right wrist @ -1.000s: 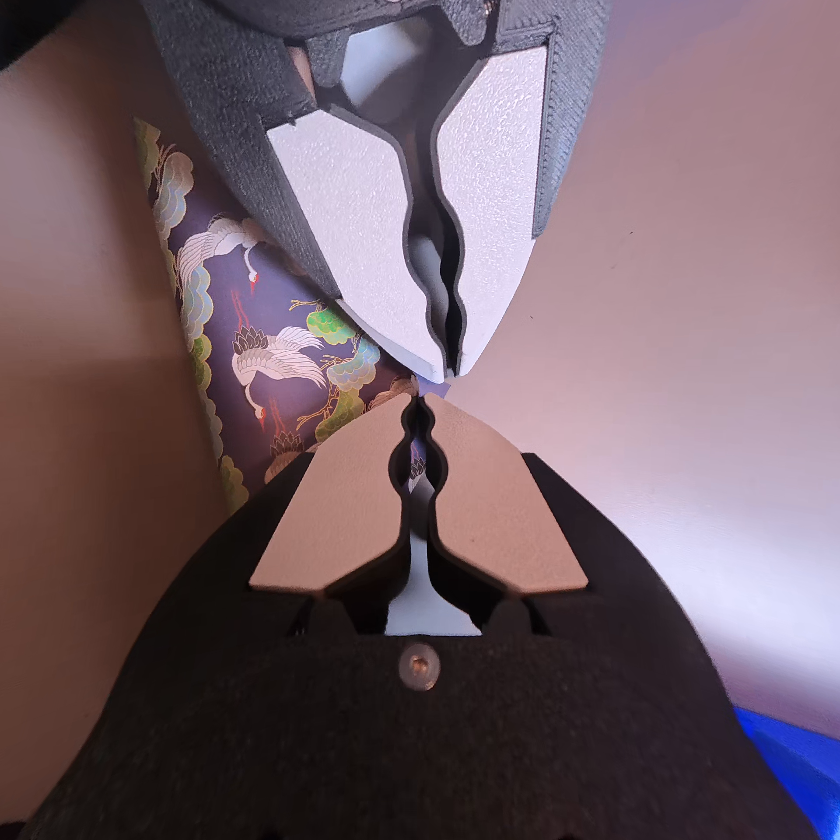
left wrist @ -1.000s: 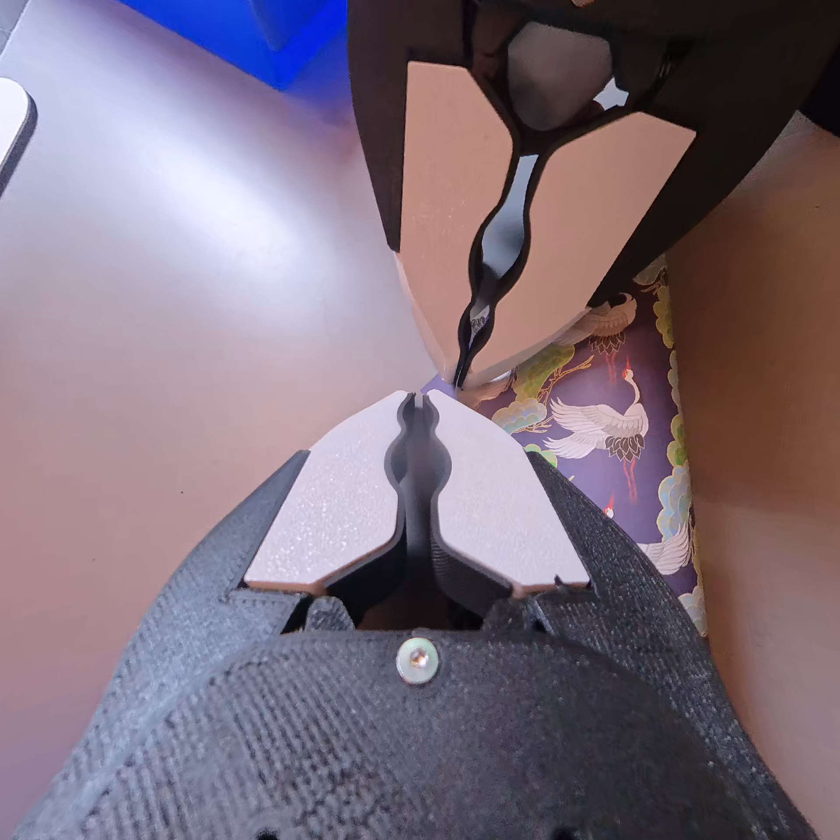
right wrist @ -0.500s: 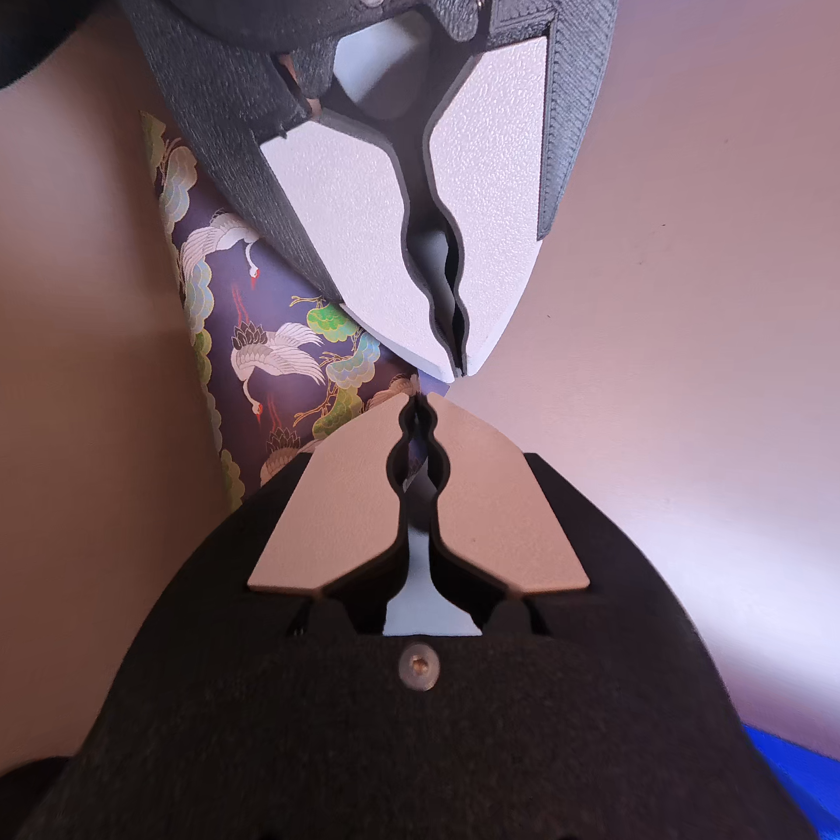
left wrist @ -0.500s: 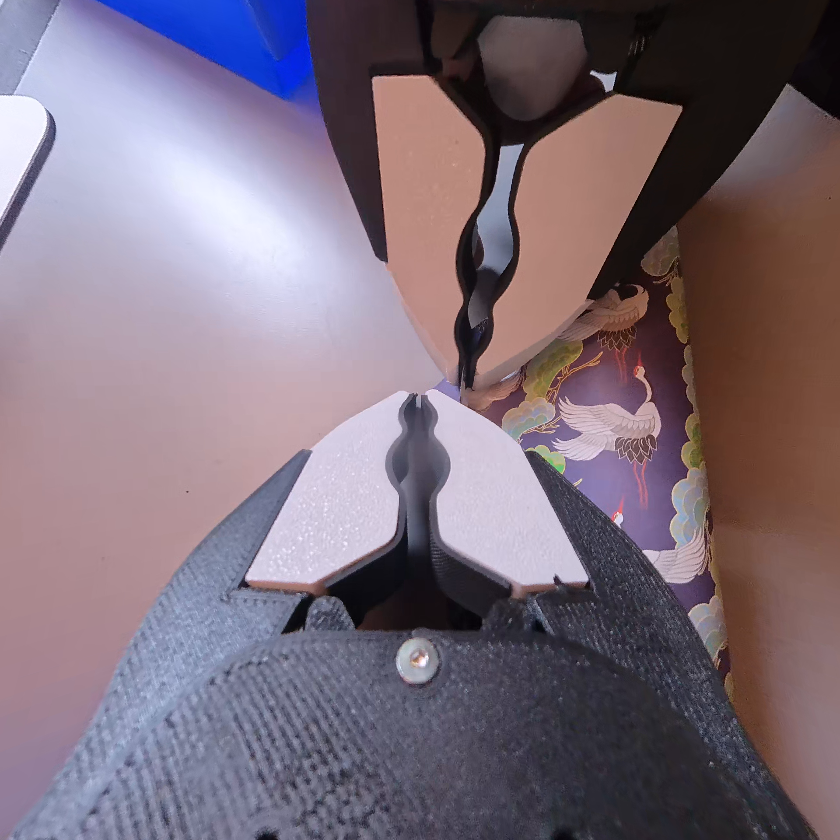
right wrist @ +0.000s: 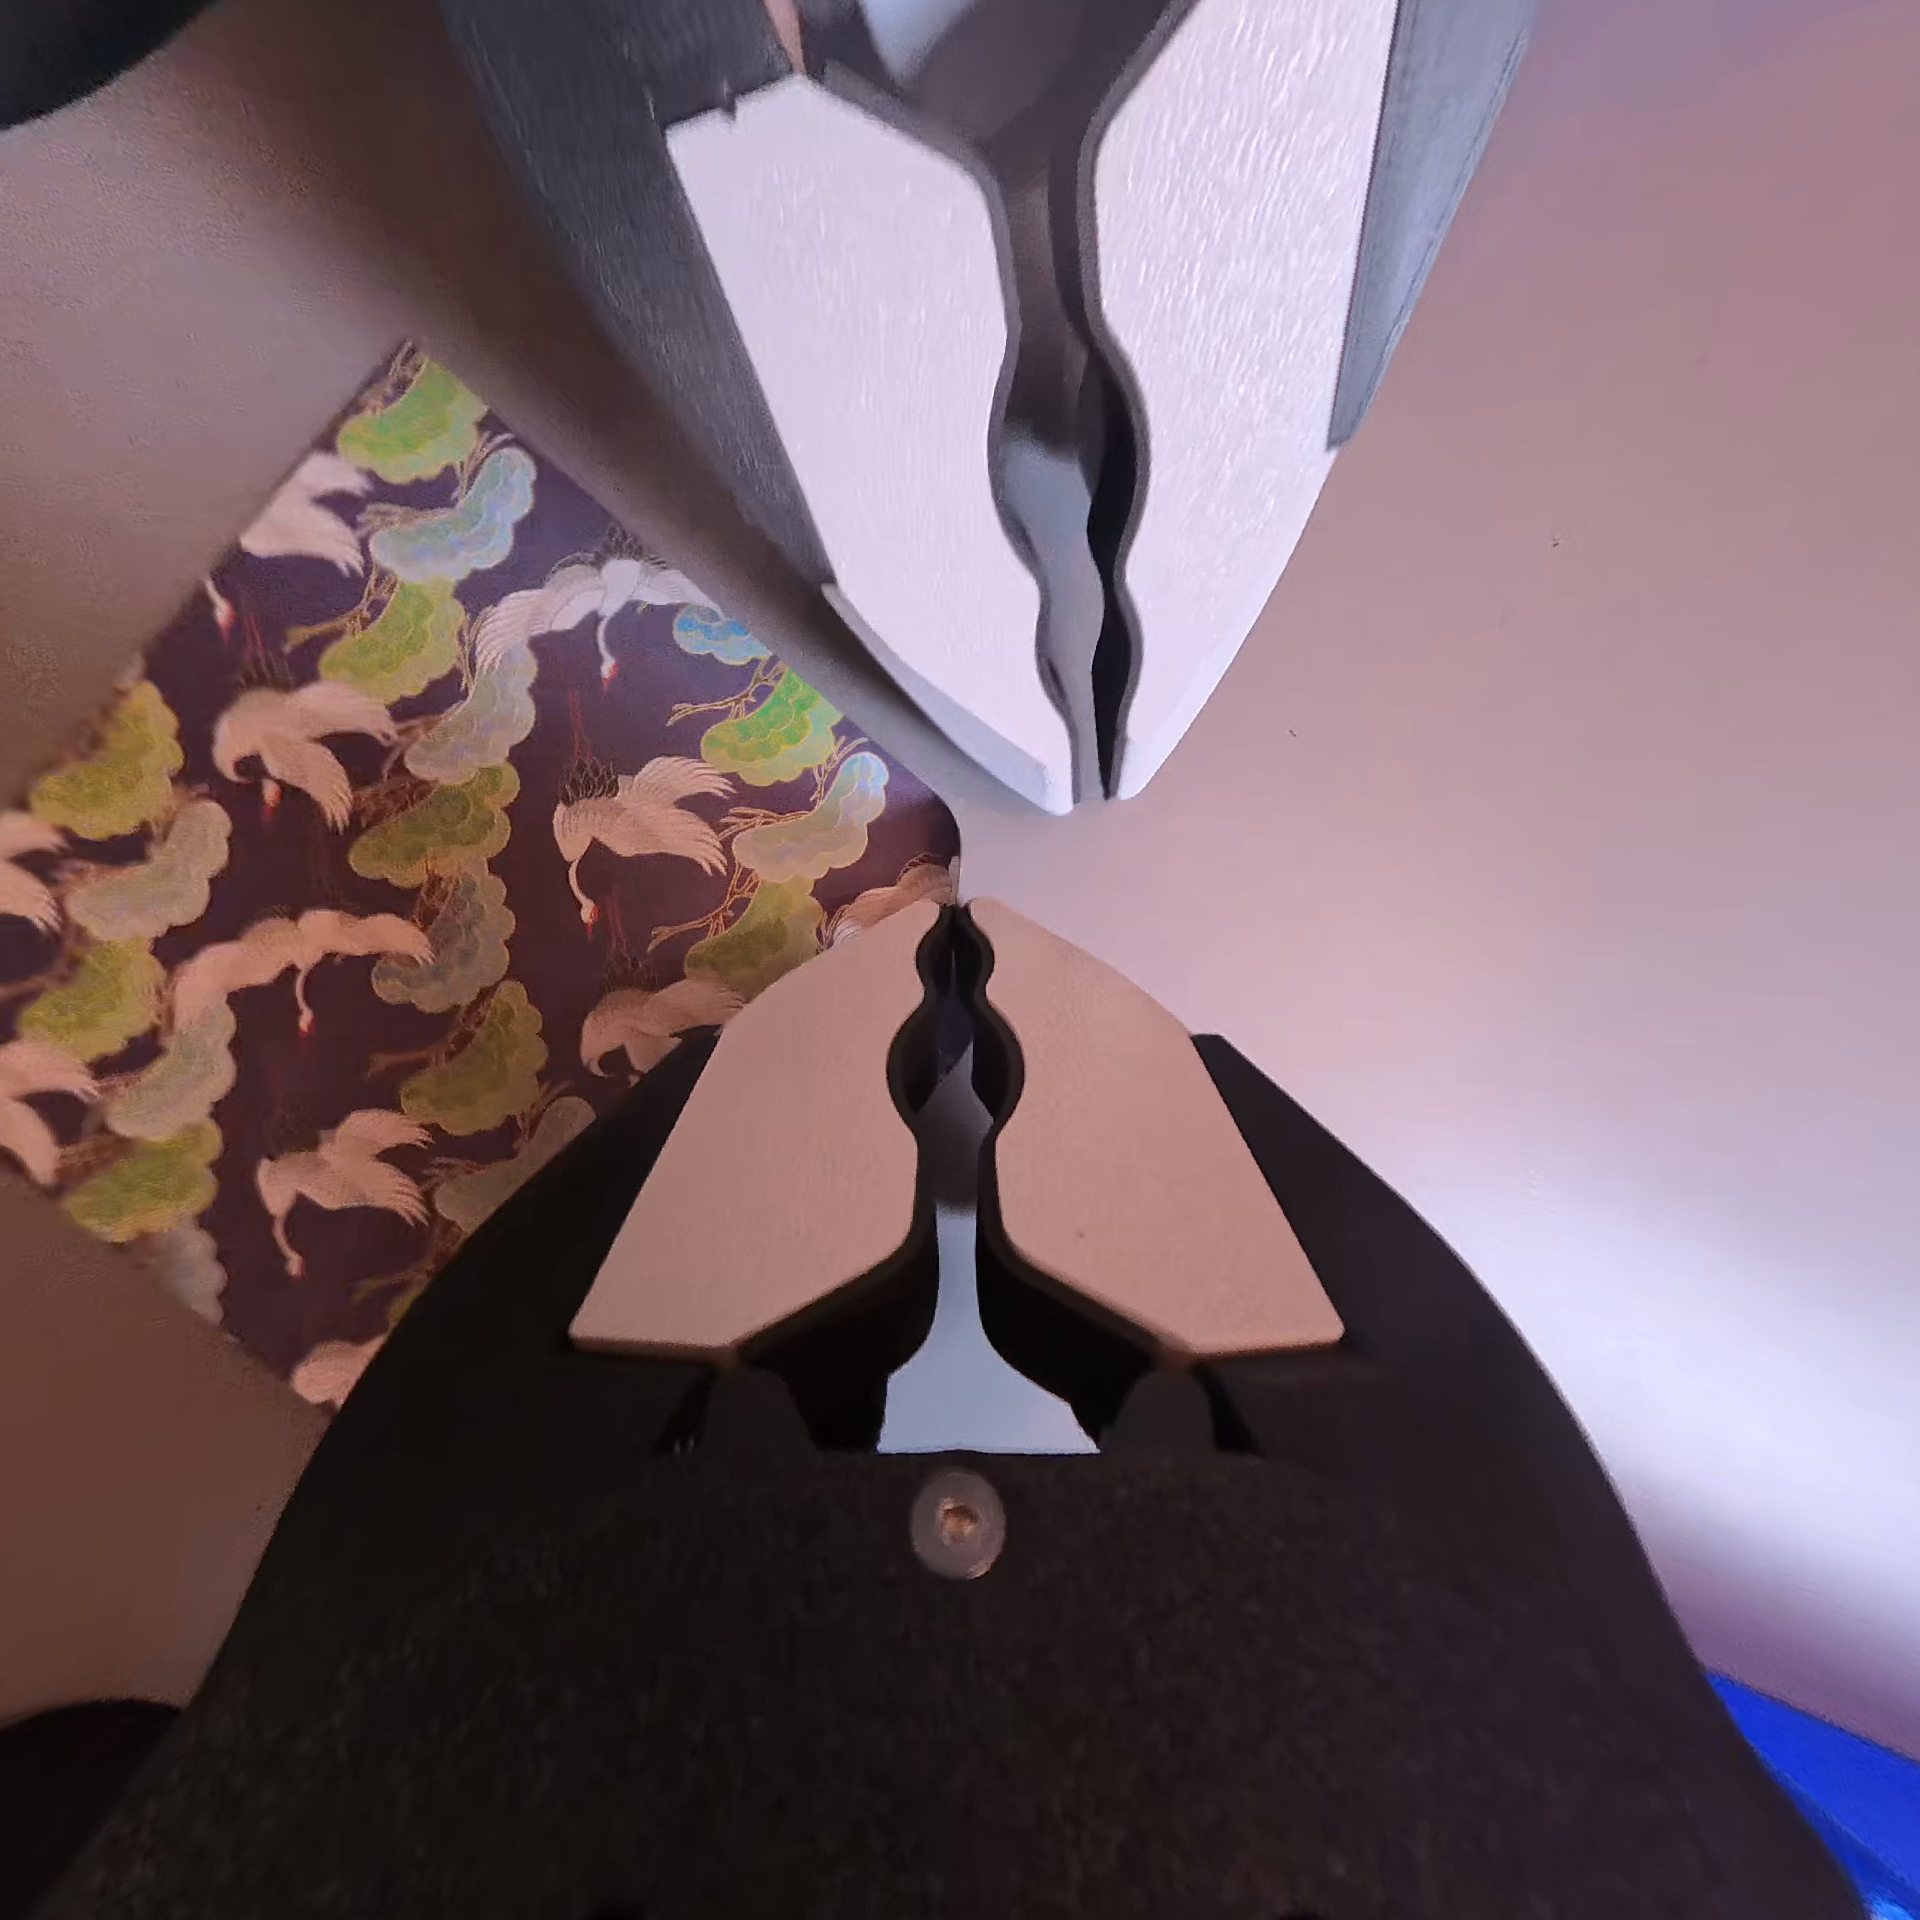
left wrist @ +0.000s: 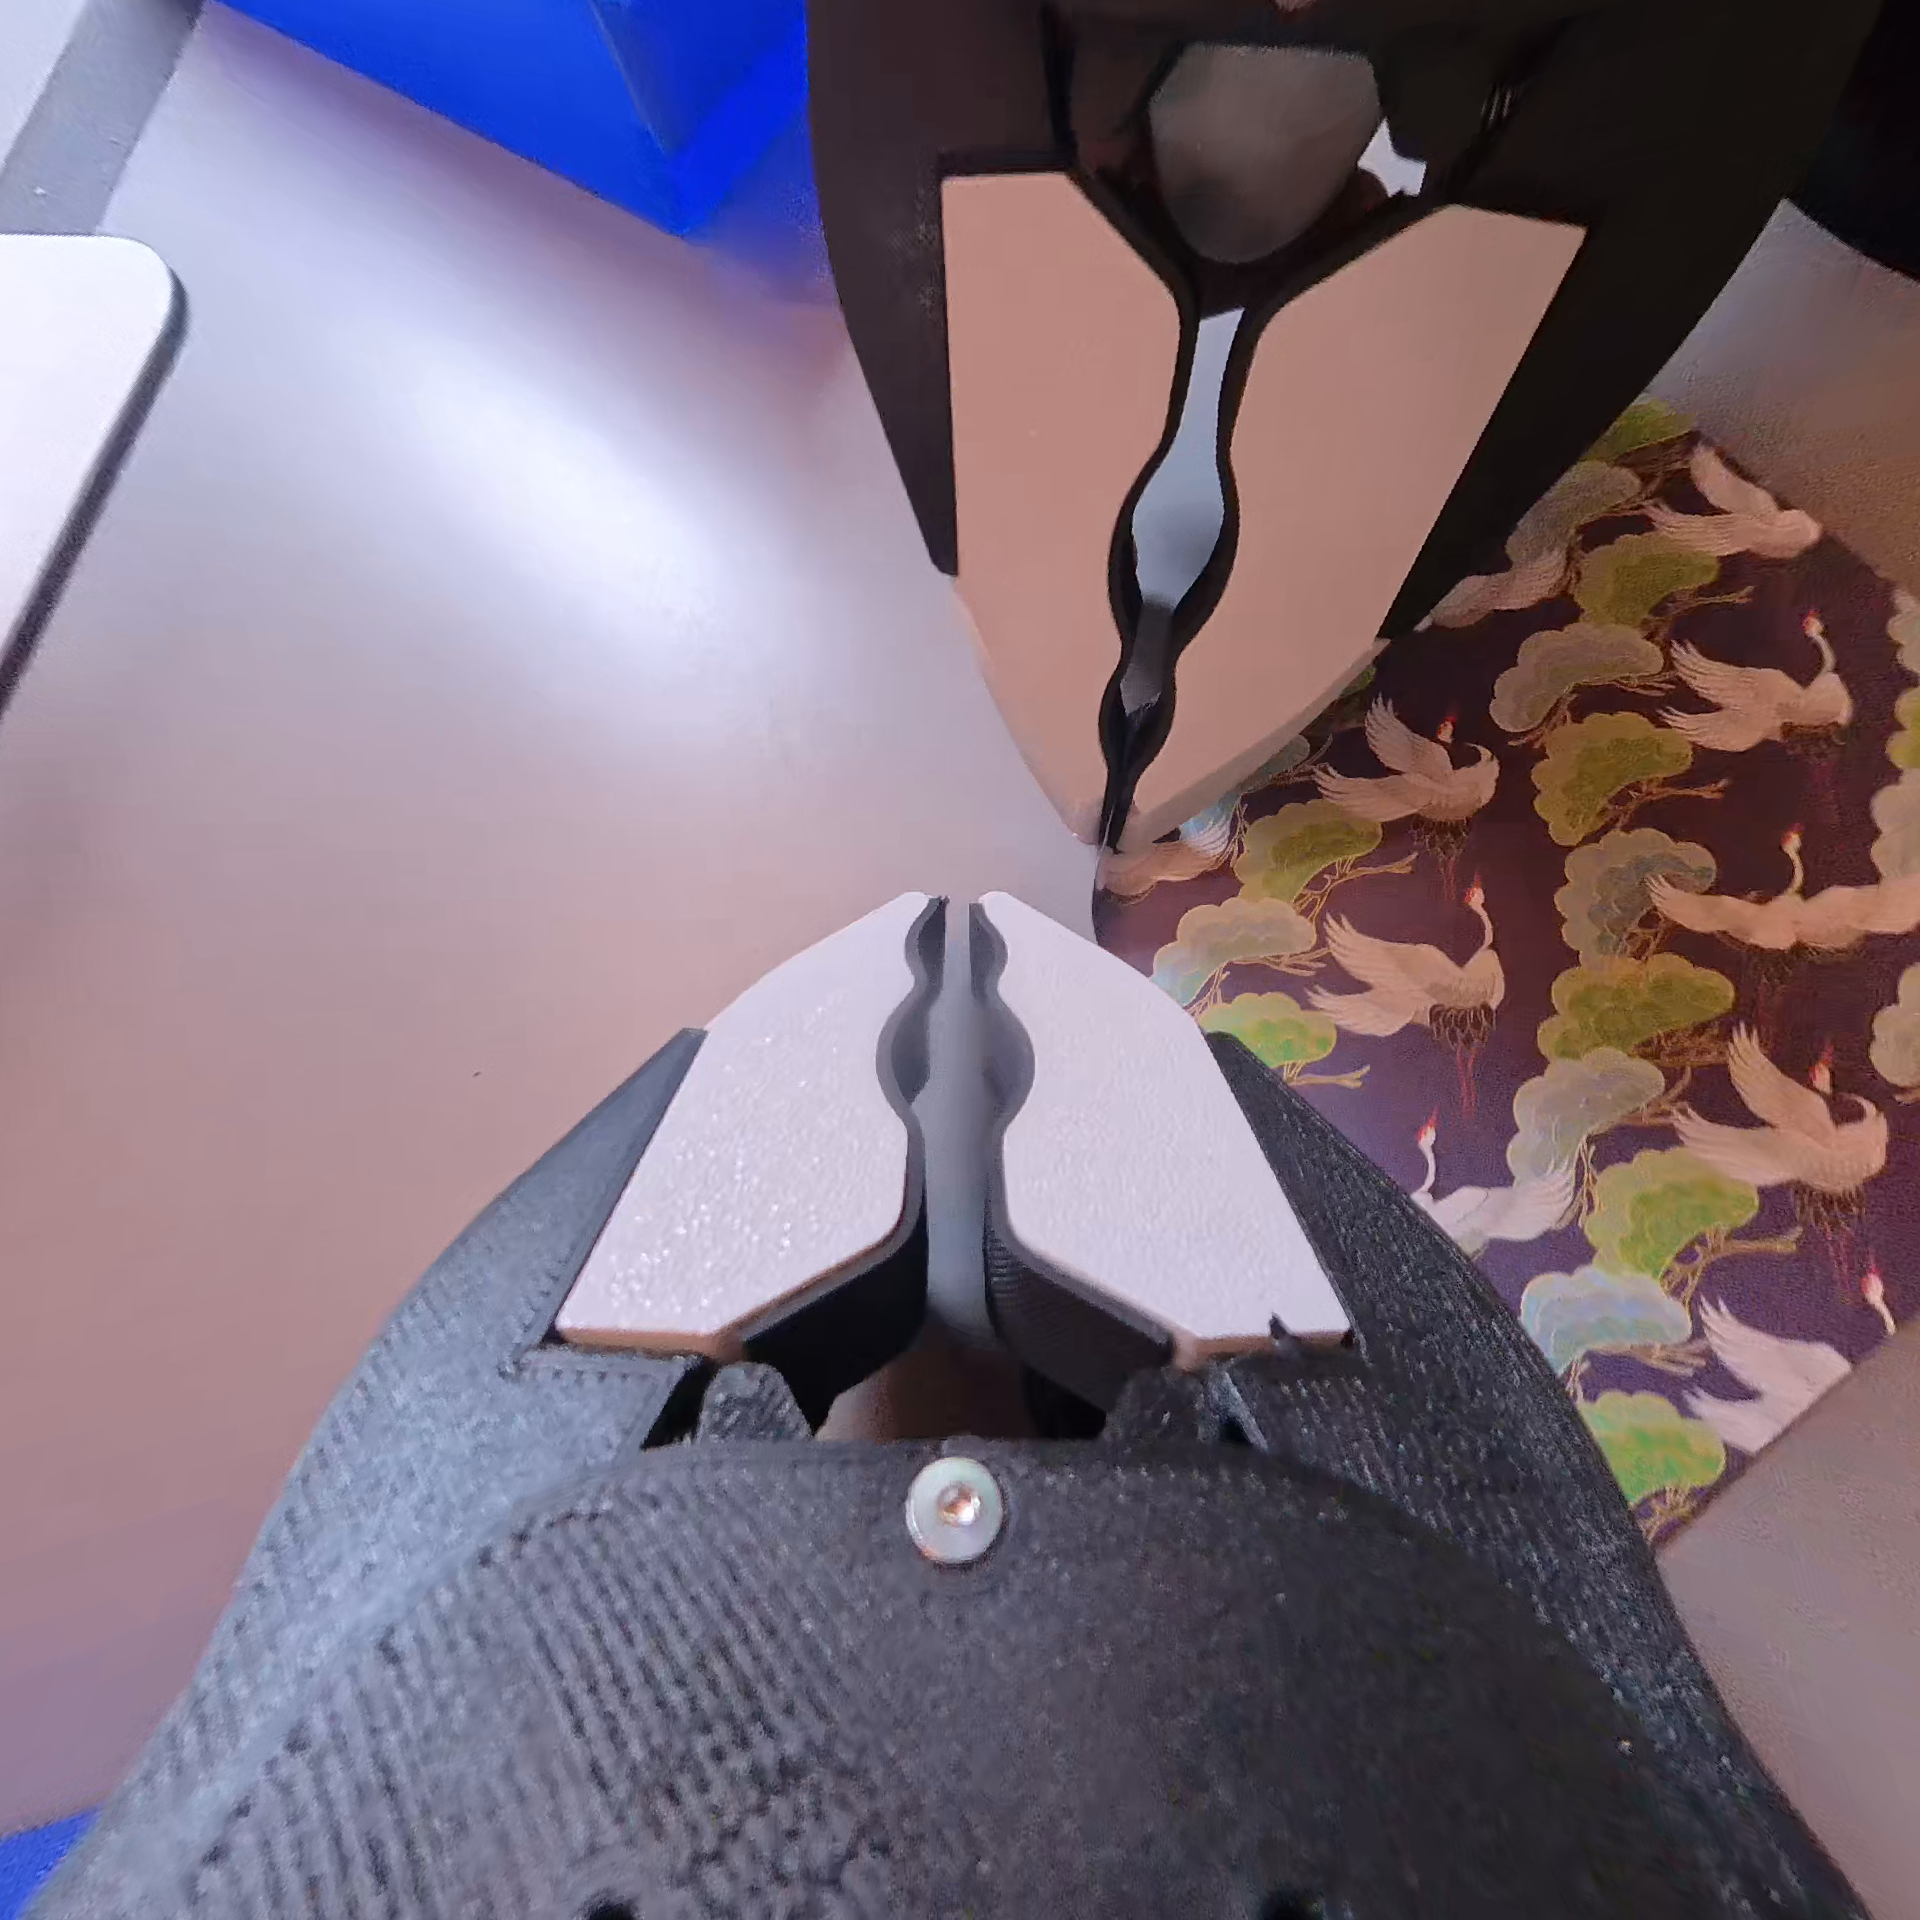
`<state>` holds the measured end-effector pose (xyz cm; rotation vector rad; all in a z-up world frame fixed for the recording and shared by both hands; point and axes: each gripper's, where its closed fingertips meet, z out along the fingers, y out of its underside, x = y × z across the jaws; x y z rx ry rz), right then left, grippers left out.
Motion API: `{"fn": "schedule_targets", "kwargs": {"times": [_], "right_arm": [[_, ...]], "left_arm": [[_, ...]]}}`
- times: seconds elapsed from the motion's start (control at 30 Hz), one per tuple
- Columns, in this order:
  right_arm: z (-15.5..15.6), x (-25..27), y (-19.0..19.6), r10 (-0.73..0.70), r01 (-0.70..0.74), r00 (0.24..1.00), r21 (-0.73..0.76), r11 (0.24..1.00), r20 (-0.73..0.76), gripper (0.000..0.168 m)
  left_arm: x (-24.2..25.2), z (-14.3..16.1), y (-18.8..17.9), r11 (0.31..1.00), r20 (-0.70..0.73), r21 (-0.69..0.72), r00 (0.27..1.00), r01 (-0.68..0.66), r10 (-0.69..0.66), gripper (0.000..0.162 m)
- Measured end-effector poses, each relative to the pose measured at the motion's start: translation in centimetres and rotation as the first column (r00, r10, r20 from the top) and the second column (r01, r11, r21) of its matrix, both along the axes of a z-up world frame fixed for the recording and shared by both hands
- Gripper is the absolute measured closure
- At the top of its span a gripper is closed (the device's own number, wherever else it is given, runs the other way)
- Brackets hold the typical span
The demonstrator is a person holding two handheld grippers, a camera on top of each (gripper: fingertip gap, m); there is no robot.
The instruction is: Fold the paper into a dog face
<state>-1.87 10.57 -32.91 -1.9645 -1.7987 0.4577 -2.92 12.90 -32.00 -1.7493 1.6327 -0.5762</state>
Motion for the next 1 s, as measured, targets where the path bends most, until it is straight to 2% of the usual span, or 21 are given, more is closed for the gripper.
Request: {"fn": "schedule_targets", "kwargs": {"times": [0.1, 0.17, 0.23, 0.33, 0.37, 0.4, 0.43, 0.5, 0.53, 0.57, 0.63, 0.7, 0.8, 0.9, 1.0], "right_arm": [[0.6, 0.1, 0.6, -0.012, 0.013, 1.0, 0.035, 0.999, -0.017, 0.168], [2.4, 0.5, 2.1, -0.042, 0.047, 0.998, 0.115, 0.992, -0.046, 0.168], [6.9, 1.2, 4.3, -0.076, 0.112, 0.989, 0.307, 0.945, -0.127, 0.168], [16.4, 2.2, 5.2, -0.044, 0.226, 0.951, 0.588, 0.777, -0.308, 0.168], [18.4, 2.4, 4.3, 0.006, 0.212, 0.95, 0.657, 0.724, -0.313, 0.168], [18.8, 2.4, 3.2, 0.049, 0.168, 0.958, 0.694, 0.7, -0.282, 0.168], [17.6, 2.2, 1.9, 0.072, 0.109, 0.97, 0.676, 0.729, -0.234, 0.168], [11.9, 1.5, -1.2, 0.112, -0.027, 0.983, 0.484, 0.875, -0.148, 0.168], [8.9, 1.5, -2.5, 0.127, -0.076, 0.986, 0.383, 0.921, -0.109, 0.168], [6.4, 1.7, -3.3, 0.133, -0.106, 0.989, 0.313, 0.944, -0.068, 0.168], [3.5, 1.8, -5.3, 0.155, -0.145, 0.986, 0.166, 0.975, -0.053, 0.168], [2.5, 1.5, -7.7, 0.18, -0.179, 0.98, 0.018, 0.984, -0.079, 0.168], [1.8, 1.3, -9.2, 0.19, -0.197, 0.978, -0.079, 0.977, -0.087, 0.168], [2.0, 0.9, -11.1, 0.204, -0.234, 0.967, -0.216, 0.948, -0.154, 0.168], [2.5, 0.3, -11.8, 0.201, -0.256, 0.956, -0.27, 0.928, -0.216, 0.168]], "left_arm": [[-0.7, 1.3, 0.6, 0.999, 0.046, 0.024, 0.998, -0.037, 0.036, 0.158], [-1.3, 3.1, 1.7, 0.993, 0.115, 0.063, 0.989, -0.097, 0.09, 0.159], [-2.0, 6.4, 3.0, 0.976, 0.251, 0.118, 0.956, -0.183, 0.149, 0.159], [-3.9, 12.1, 4.6, 0.93, 0.469, 0.167, 0.856, -0.327, 0.217, 0.162], [-4.5, 13.4, 4.7, 0.922, 0.508, 0.167, 0.832, -0.349, 0.223, 0.162], [-5.0, 14.0, 4.7, 0.919, 0.522, 0.165, 0.822, -0.358, 0.227, 0.162], [-5.3, 14.2, 4.5, 0.921, 0.516, 0.16, 0.826, -0.354, 0.228, 0.162], [-5.4, 13.4, 3.9, 0.932, 0.479, 0.153, 0.85, -0.328, 0.221, 0.162], [-5.0, 12.5, 3.4, 0.946, 0.44, 0.14, 0.874, -0.293, 0.205, 0.162], [-4.6, 11.1, 2.7, 0.96, 0.388, 0.117, 0.902, -0.253, 0.19, 0.162], [-3.3, 8.3, 1.2, 0.984, 0.285, 0.067, 0.949, -0.163, 0.138, 0.162], [-2.2, 5.8, -0.4, 0.995, 0.177, 0.046, 0.981, -0.087, 0.078, 0.161], [-1.1, 2.5, -2.6, 1.0, 0.044, -0.005, 0.999, 0.004, -0.004, 0.162], [-0.4, 0.1, -2.7, 1.0, -0.035, -0.008, 0.999, 0.007, -0.007, 0.162], [-0.5, -0.8, -2.6, 1.0, -0.094, -0.025, 0.996, -0.004, 0.002, 0.162]]}}
